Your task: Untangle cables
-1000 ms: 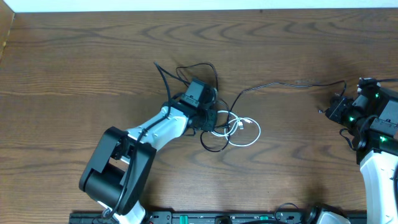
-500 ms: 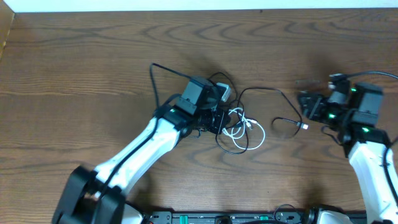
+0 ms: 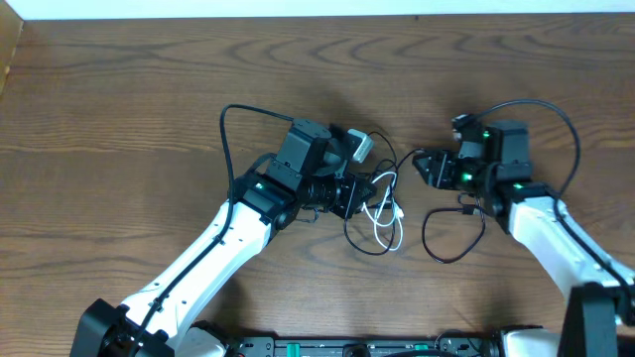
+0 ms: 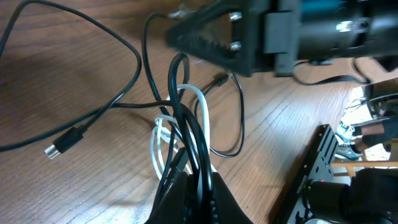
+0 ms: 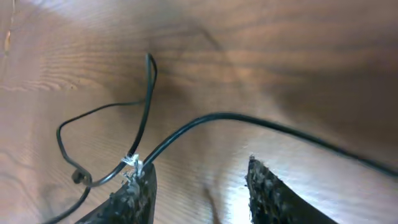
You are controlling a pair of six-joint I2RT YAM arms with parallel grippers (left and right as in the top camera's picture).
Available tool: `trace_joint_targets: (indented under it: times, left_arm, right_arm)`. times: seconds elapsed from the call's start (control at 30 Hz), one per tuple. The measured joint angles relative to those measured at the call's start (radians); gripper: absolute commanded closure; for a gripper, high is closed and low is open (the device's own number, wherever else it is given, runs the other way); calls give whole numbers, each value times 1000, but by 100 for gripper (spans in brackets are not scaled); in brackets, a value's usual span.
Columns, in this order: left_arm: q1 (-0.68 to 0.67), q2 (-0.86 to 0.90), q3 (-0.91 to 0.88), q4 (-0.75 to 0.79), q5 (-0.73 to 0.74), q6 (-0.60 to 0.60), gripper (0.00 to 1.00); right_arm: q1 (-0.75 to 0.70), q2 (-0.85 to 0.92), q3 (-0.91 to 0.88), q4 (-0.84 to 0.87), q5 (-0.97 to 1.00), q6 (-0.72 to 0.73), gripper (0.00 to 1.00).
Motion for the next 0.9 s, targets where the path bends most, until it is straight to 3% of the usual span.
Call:
trace_joint_targets:
  times: [0.27,0.57,0.67,0.9]
  left_arm:
    - [0,0,0,-1,7,0,93]
    - [0,0,0,-18,7,0,93]
    - [0,0,0,-18,8,0,93]
    - [0,0,0,-18,35,0,93]
  right_arm:
    - [69,72,0,72,-11,257,51]
    - [128,72,0,101,-3,337,57]
    - [134,72,0,100,8,347,64]
    - [167,72,0,101,57,356,66]
